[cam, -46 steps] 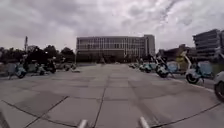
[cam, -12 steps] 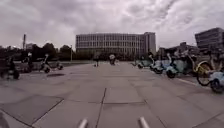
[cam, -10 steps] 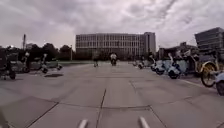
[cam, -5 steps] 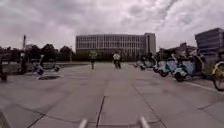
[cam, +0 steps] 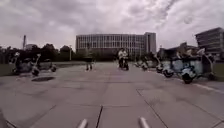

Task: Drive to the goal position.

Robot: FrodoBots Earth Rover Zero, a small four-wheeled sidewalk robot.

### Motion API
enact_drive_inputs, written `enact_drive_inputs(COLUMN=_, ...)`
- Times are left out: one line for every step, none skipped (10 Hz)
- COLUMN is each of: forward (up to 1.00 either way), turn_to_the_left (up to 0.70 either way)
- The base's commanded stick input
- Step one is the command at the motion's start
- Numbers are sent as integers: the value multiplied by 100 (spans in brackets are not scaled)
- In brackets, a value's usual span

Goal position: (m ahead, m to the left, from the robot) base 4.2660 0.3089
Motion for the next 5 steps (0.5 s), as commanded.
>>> enact_drive_inputs(forward=70, turn_to_the_left=0)
enact_drive_inputs(forward=70, turn_to_the_left=13)
enact_drive_inputs(forward=70, turn_to_the_left=28)
enact_drive_inputs(forward=70, turn_to_the_left=35)
enact_drive_inputs(forward=70, turn_to_the_left=35)
